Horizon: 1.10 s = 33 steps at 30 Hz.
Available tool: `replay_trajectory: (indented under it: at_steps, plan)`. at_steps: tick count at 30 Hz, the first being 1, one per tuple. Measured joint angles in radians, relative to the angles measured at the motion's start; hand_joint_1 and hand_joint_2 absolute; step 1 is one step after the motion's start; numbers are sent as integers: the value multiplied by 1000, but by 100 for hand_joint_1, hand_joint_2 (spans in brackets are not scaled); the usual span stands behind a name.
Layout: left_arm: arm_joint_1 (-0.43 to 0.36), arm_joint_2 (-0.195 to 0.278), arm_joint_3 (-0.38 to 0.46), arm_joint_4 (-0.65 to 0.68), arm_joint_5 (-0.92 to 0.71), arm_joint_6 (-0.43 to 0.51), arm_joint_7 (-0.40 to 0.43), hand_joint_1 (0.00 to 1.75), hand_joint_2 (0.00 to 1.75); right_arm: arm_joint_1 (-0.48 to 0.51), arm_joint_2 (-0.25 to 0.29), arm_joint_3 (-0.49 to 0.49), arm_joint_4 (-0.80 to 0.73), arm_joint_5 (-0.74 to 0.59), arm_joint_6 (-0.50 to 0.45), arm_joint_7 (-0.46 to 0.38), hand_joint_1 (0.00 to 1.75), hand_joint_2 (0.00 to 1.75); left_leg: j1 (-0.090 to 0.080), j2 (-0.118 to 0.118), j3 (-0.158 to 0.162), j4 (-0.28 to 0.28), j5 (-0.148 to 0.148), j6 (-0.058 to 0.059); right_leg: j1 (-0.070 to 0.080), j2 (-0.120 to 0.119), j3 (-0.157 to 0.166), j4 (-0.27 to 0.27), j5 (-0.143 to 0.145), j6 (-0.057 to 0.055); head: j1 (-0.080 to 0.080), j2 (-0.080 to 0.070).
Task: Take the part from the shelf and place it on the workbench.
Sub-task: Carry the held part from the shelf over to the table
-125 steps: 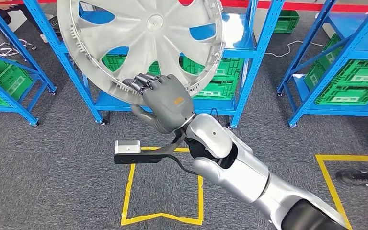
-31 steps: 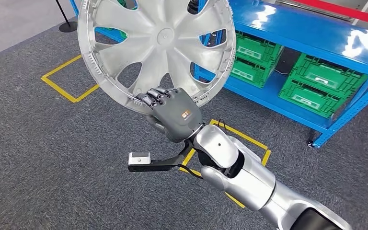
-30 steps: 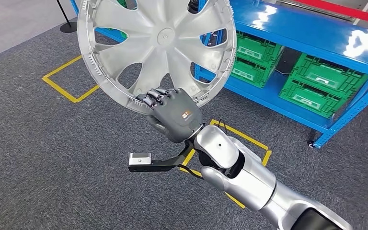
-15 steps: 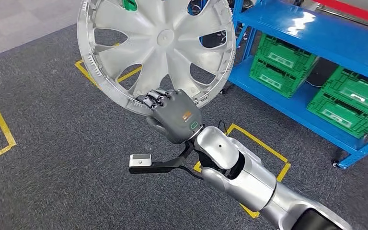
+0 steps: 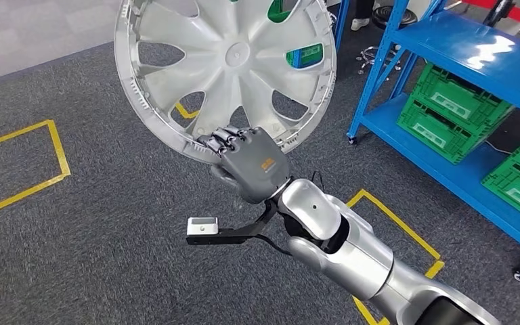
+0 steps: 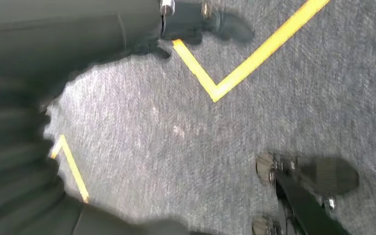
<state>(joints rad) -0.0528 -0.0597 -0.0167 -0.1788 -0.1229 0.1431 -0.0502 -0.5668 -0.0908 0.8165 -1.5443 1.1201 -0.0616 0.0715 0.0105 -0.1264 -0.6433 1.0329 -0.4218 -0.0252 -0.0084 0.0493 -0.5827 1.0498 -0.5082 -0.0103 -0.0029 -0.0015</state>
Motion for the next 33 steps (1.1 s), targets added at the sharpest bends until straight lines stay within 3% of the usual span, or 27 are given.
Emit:
replay_trajectory:
  at_steps: [1, 3, 5, 7, 8, 10, 11, 13, 15, 17, 18, 20, 22, 24, 25, 26, 28, 30, 31, 33]
  plan:
    - [2, 0, 0, 0, -2, -1, 3, 0, 175, 1, -2, -1, -1, 0, -6, 0, 175, 175, 2, -3, -3, -2, 2, -6, 0, -11, 2, -3, 4, -8, 0, 0]
    - [3, 0, 0, 0, -4, -1, 9, 0, 175, 3, -7, -2, -3, 0, -16, 0, 175, 175, 0, 31, -21, 28, -17, -15, -1, -34, 7, -12, 12, -24, -3, 0]
    - [-1, -1, 0, 0, -6, -1, 12, 0, 175, 4, -11, -2, -3, 0, -18, 0, 175, 175, -2, 91, -68, 133, -76, -20, 2, -56, 7, -16, 15, -33, -6, 0]
    - [-5, -1, 0, 0, -6, -1, 14, 0, 175, 4, -13, -2, -3, 0, -16, 1, 175, 175, -1, 114, -118, 250, -125, -25, 5, -81, 6, -16, 14, -36, -6, 0]
    - [-5, -1, 0, 0, -6, -1, 15, 0, 175, 5, -14, -2, -3, 0, -15, 2, 175, 175, 0, 117, -126, 275, -130, -26, 6, -93, 6, -16, 14, -36, -6, 0]
    - [-5, -1, 0, 0, -6, -1, 17, 0, 175, 5, -14, -2, -3, 0, -12, 5, 175, 175, 0, 122, -104, 245, -106, -26, 7, -112, 6, -15, 13, -36, -6, 0]
    - [-5, -1, 0, 0, -6, -1, 17, 0, 175, 4, -14, -2, -3, 0, -11, 6, 175, 175, -1, 130, -73, 192, -82, -24, 7, -121, 7, -15, 12, -34, -6, 0]
    - [-7, -1, 0, -1, -6, -1, 17, 0, 175, 4, -14, -2, -4, 1, -12, 9, 175, 175, -6, 172, -2, 67, -44, -16, 11, -141, 9, -14, 7, -28, -6, 0]
    - [-10, -1, 0, -2, -6, -1, 17, 0, 175, 6, -15, -2, -5, 5, -13, 9, 175, 175, -12, 192, 31, 2, -31, -2, 17, -160, 10, -12, 4, -19, -3, 0]
    - [-10, -1, 0, -2, -6, -1, 17, 0, 175, 10, -16, -2, -6, 10, -17, 11, 175, 175, -13, 168, 29, -2, -27, 13, 19, -178, 12, -14, 1, -9, 0, 0]
    - [-9, -2, 0, -2, -6, -1, 16, 0, 175, 11, -16, -2, -7, 11, -18, 12, 175, 175, -12, 156, 29, -5, -25, 19, 16, -172, 12, -9, -4, -2, 0, 0]
    - [-9, -1, 0, -2, -6, -2, 17, 0, 175, 13, -18, -2, -10, 11, -20, 13, 175, 175, -6, 136, 31, -12, -19, 29, 11, -119, -14, 49, -41, 9, 1, 0]
    - [-11, 0, 0, -2, -6, -3, 17, 0, 175, 19, -23, -3, -11, 12, -21, 12, 175, 175, -5, 113, 29, -12, -18, 34, 7, -66, -76, 179, -101, 15, 3, 0]
    - [-13, 0, 0, -2, -6, -4, 17, 0, 175, 28, -28, -2, -11, 12, -21, 12, 175, 175, -4, 85, 27, -9, -18, 36, 6, -55, -125, 270, -122, 18, 3, 0]
    - [-12, 0, 0, -2, -6, -5, 17, 0, 175, 30, -29, -2, -11, 12, -21, 12, 175, 175, -4, 70, 26, -7, -18, 35, 5, -52, -125, 261, -103, 17, 3, 0]
    - [-12, 0, 0, -2, -6, -5, 17, 0, 175, 30, -29, -2, -11, 12, -21, 12, 175, 175, -3, 57, 26, -4, -18, 34, 3, -48, -107, 218, -72, 16, 3, 0]
    - [-12, -1, 0, -2, -6, -5, 16, 0, 175, 30, -29, -2, -12, 12, -21, 13, 175, 175, -3, 30, 23, 2, -19, 27, -4, -10, -45, 83, -10, 15, 3, 0]
    - [-13, 0, 0, -2, -6, -5, 16, 0, 175, 28, -30, -2, -12, 13, -21, 12, 175, 175, -3, 8, 16, 5, -17, 13, -6, 19, -12, 9, 10, 10, 2, 0]
    - [-12, 0, 0, -2, -6, -5, 16, 0, 175, 26, -30, -2, -12, 14, -21, 12, 175, 175, -1, -3, 12, 4, -14, 6, -3, 18, -10, 4, 8, 6, 2, 0]
    - [-7, 1, 0, -2, -6, -5, 16, 0, 175, 21, -30, -3, -12, 14, -20, 13, 175, 175, 2, -14, 5, 1, -10, -8, -1, -6, -6, -2, 15, -9, 2, 0]
